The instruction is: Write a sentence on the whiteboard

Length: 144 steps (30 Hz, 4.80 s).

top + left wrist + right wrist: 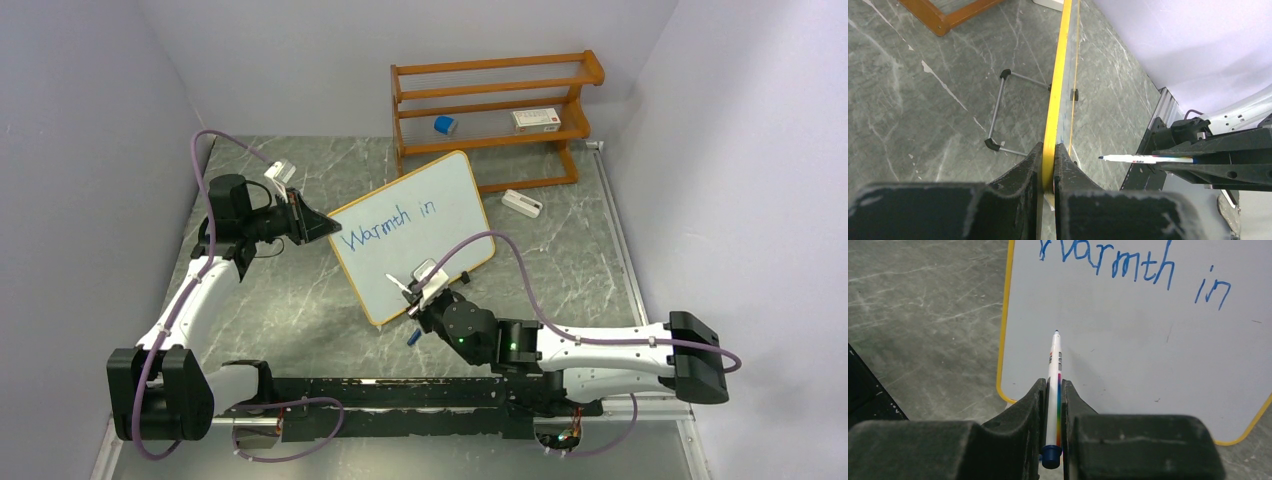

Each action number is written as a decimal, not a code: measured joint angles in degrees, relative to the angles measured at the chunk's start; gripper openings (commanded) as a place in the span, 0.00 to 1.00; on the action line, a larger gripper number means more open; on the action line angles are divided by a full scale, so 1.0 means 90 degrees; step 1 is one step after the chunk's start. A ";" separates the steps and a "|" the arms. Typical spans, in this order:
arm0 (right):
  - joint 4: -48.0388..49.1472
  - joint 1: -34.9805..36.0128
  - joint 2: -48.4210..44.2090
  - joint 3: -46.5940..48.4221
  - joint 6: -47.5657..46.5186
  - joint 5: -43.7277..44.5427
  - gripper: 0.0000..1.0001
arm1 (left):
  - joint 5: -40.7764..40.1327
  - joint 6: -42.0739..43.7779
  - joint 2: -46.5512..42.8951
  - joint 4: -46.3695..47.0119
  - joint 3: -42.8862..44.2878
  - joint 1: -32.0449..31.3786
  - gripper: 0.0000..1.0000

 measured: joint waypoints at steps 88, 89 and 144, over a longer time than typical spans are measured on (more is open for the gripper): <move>-0.0092 -0.0287 0.1591 0.0967 0.0104 -0.0141 0.00 | -0.0046 0.0000 -0.0007 -0.0015 0.0000 0.0000 0.05; -0.0131 -0.0287 0.1586 0.0964 0.0129 -0.0153 0.00 | -0.0046 0.0000 -0.0007 -0.0012 0.0000 0.0000 0.05; -0.0049 -0.0566 0.1554 0.1100 -0.0056 -0.0172 0.00 | -0.0070 0.0000 -0.0007 -0.0012 0.0000 0.0000 0.05</move>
